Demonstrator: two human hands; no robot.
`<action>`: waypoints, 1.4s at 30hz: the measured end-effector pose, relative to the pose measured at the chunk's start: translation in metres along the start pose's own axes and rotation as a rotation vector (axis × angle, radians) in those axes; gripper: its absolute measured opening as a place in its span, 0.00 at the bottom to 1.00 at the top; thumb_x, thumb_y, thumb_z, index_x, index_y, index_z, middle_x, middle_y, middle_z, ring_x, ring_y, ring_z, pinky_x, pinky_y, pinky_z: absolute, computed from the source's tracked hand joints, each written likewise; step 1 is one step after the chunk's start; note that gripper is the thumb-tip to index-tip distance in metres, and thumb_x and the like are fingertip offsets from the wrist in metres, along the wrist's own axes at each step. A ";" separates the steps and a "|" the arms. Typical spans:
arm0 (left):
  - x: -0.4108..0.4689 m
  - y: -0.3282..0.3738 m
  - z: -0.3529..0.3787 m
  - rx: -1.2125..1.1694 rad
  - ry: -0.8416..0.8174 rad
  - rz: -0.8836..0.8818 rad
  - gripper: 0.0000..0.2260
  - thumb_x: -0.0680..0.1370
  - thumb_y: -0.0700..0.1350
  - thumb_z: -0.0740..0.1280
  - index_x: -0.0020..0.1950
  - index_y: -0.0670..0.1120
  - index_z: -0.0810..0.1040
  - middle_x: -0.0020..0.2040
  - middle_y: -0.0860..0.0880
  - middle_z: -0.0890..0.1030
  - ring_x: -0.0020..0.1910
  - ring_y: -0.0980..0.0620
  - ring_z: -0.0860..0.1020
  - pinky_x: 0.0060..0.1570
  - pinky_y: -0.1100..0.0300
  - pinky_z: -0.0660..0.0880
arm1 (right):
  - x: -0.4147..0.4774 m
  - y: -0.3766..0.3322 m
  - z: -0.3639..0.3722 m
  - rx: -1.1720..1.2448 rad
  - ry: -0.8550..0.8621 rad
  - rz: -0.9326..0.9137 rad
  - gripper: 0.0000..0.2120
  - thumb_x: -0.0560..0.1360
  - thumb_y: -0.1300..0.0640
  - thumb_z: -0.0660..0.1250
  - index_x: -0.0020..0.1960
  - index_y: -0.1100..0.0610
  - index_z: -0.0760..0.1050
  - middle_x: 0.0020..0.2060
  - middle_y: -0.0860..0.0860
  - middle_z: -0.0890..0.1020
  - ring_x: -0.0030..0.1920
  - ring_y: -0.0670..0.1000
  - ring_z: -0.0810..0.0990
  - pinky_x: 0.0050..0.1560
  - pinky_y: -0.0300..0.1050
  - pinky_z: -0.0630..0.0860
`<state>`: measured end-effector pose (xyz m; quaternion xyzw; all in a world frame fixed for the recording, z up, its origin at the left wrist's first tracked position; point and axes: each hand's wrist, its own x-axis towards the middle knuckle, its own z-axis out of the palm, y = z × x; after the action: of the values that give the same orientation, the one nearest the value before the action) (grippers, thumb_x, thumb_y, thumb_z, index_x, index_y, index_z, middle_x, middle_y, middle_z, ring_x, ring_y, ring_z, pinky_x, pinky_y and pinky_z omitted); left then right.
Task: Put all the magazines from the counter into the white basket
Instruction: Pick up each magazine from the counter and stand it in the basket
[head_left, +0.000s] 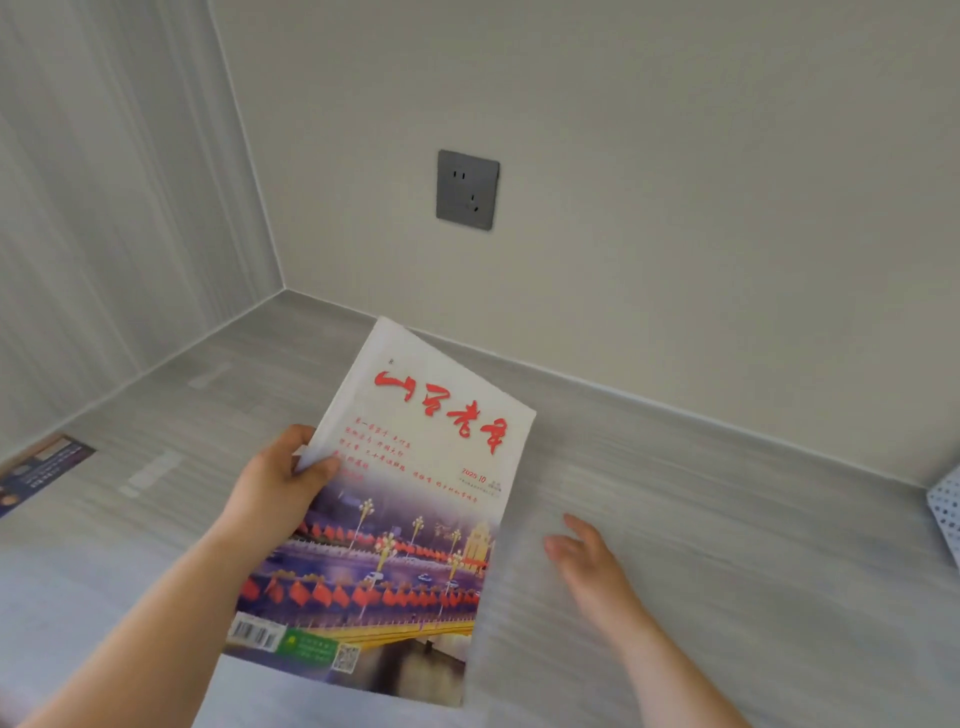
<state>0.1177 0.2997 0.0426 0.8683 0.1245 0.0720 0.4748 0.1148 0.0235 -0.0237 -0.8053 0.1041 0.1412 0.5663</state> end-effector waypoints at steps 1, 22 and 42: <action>-0.003 0.010 0.006 -0.052 -0.007 0.022 0.04 0.76 0.40 0.62 0.48 0.48 0.70 0.36 0.46 0.79 0.33 0.42 0.78 0.30 0.58 0.71 | -0.003 -0.010 -0.007 0.123 -0.047 0.007 0.23 0.75 0.55 0.61 0.68 0.56 0.59 0.60 0.51 0.73 0.56 0.47 0.71 0.54 0.35 0.64; -0.090 0.254 0.297 -0.335 -0.235 0.266 0.06 0.71 0.38 0.69 0.38 0.48 0.74 0.33 0.56 0.77 0.32 0.61 0.75 0.25 0.74 0.69 | -0.081 0.022 -0.345 0.179 0.639 -0.222 0.08 0.71 0.65 0.66 0.48 0.56 0.77 0.43 0.52 0.81 0.43 0.50 0.79 0.43 0.41 0.74; -0.107 0.412 0.520 -0.194 -0.423 0.349 0.07 0.70 0.42 0.69 0.46 0.42 0.80 0.36 0.50 0.78 0.37 0.48 0.76 0.41 0.56 0.75 | -0.062 0.080 -0.575 0.291 0.957 -0.257 0.10 0.72 0.66 0.63 0.48 0.54 0.75 0.38 0.48 0.79 0.35 0.42 0.78 0.27 0.32 0.74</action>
<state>0.2026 -0.3632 0.1087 0.8229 -0.1358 -0.0185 0.5514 0.0932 -0.5446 0.1104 -0.6989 0.2701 -0.3298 0.5743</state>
